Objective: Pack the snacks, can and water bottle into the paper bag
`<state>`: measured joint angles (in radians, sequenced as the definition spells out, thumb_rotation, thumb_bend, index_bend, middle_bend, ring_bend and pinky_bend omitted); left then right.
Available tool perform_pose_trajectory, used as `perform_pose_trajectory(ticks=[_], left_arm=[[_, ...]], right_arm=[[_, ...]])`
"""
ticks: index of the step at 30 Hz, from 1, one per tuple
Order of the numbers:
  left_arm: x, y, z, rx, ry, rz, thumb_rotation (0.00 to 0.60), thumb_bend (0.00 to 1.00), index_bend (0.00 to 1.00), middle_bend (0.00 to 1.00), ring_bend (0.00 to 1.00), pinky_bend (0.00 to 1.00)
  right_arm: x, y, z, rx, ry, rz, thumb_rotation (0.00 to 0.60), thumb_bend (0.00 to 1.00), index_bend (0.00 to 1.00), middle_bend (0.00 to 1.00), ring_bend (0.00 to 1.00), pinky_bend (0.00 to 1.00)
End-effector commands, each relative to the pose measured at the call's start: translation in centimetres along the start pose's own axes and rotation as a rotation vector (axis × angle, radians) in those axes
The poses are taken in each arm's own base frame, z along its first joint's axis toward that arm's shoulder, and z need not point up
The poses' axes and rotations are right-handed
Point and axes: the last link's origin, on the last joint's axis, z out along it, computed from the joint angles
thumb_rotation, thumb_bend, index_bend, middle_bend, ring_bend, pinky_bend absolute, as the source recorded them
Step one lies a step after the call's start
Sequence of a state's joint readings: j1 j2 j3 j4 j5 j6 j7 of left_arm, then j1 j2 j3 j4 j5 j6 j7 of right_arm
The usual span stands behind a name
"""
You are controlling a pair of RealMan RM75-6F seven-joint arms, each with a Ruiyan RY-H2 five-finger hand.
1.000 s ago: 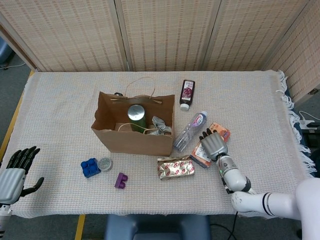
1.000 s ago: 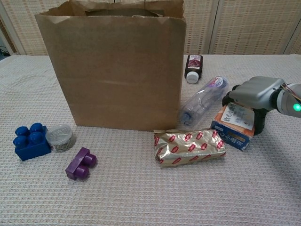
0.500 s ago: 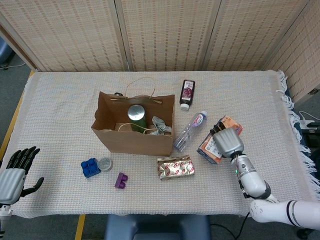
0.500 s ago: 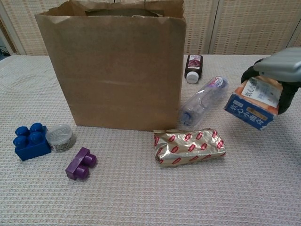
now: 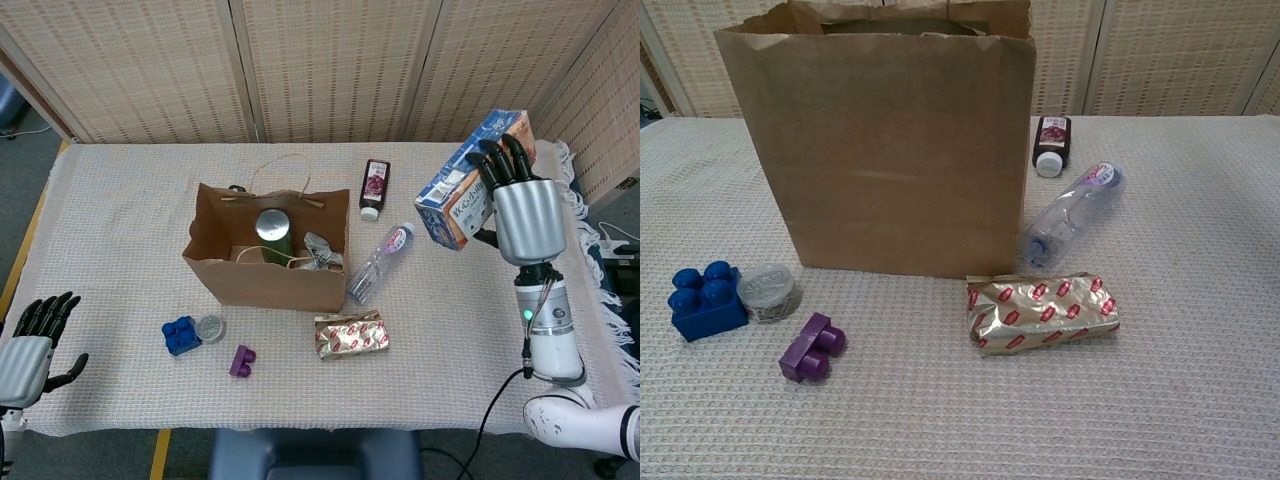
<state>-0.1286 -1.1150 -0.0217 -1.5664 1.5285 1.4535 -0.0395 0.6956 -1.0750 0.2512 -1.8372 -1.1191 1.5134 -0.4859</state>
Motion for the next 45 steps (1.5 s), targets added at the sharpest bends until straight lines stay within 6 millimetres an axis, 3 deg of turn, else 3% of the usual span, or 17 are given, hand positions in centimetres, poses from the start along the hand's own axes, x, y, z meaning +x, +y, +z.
perform_pose_trajectory(ticks=[1,9,16,24,34,45], left_arm=[[0.0,0.0,0.0,-0.001,-0.001,0.000,0.600,0.33,0.02,0.00,0.00,0.00],[0.0,-0.1,0.0,-0.005,-0.002,-0.011,0.600,0.33,0.02,0.00,0.00,0.00],[0.1,-0.2,0.0,-0.017,-0.009,-0.024,0.600,0.33,0.02,0.00,0.00,0.00],[0.2,-0.4,-0.2,-0.035,-0.012,-0.041,0.600,0.33,0.03,0.00,0.00,0.00],[0.1,-0.6,-0.4,-0.032,-0.011,-0.035,0.600,0.33,0.03,0.00,0.00,0.00],[0.1,-0.6,-0.5,-0.025,-0.009,-0.036,0.600,0.33,0.03,0.00,0.00,0.00]], right_arm=[[3.3,-2.2,2.1,0.053,0.174,-0.107,0.600,0.32,0.71,0.66,0.70,0.70],[4.5,-9.6,3.8,0.191,0.269,-0.284,0.600,0.32,0.70,0.66,0.70,0.69],[2.9,-16.1,4.0,0.351,0.301,-0.485,0.600,0.32,0.69,0.66,0.69,0.69],[0.3,-21.0,3.2,0.564,0.356,-0.804,0.600,0.32,0.69,0.66,0.68,0.68],[-2.9,-21.6,2.6,0.636,0.306,-1.035,0.600,0.32,0.69,0.66,0.68,0.67],[-3.9,-21.0,2.6,0.652,0.288,-1.147,0.600,0.32,0.67,0.66,0.66,0.66]])
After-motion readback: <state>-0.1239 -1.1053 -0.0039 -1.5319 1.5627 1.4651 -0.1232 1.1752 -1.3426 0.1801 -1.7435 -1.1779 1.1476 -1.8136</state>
